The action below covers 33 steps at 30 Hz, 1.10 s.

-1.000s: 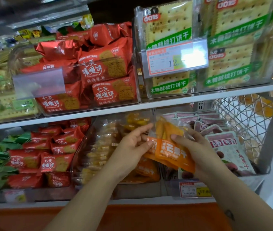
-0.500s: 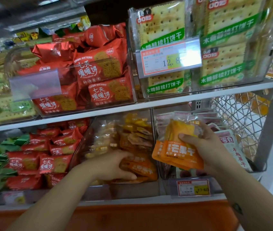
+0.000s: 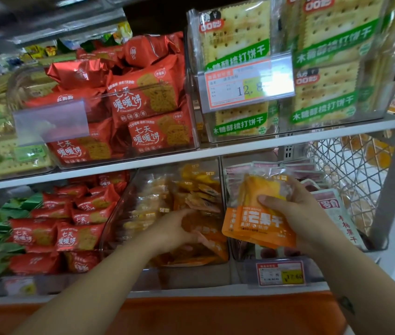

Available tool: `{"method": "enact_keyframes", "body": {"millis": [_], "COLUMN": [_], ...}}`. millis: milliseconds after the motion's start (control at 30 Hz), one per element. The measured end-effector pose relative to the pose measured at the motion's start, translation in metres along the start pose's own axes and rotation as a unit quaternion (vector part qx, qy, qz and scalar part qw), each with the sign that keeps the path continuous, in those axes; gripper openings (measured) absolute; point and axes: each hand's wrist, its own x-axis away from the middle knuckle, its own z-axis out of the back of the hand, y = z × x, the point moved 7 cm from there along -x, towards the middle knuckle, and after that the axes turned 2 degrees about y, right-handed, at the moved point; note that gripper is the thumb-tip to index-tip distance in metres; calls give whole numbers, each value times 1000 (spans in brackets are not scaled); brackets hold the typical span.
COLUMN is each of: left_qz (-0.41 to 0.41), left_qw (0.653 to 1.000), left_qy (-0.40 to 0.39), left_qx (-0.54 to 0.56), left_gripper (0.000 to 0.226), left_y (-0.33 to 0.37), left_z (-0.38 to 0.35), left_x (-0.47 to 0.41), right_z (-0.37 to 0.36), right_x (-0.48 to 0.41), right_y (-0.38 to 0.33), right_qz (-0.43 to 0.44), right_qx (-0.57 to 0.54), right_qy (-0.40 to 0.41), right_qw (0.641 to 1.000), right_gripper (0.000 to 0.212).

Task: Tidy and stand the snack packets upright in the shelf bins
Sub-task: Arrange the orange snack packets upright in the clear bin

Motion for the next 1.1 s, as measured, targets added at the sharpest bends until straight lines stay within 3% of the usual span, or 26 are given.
{"method": "enact_keyframes", "body": {"millis": [100, 233, 467, 633, 733, 867, 1100], "left_qz": [87, 152, 231, 210, 177, 163, 60], "left_qw": [961, 885, 930, 946, 955, 951, 945], "left_qy": [-27, 35, -10, 0, 11, 19, 31], "left_qx": [260, 438, 285, 247, 236, 263, 320], "left_gripper": [77, 39, 12, 25, 21, 28, 52], "left_y": [-6, -17, -17, -20, -15, -19, -12], "left_z": [-9, -8, -21, -26, -23, -12, 12], "left_x": [5, 3, -10, -18, -13, 4, 56], "right_z": [-1, -2, -6, -6, -7, -10, -36], "right_x": [0, 4, 2, 3, 5, 6, 21], "right_y": [0, -4, 1, -3, -5, -2, 6], "right_qz": [1, 4, -5, 6, 11, 7, -30], "right_qx": [10, 9, 10, -3, -1, 9, -16], "right_qy": [-3, -5, 0, -4, -3, -8, -61], "right_qw": [1000, 1000, 1000, 1000, 1000, 1000, 998], "right_gripper": [69, 64, 72, 69, 70, 70, 45]}}
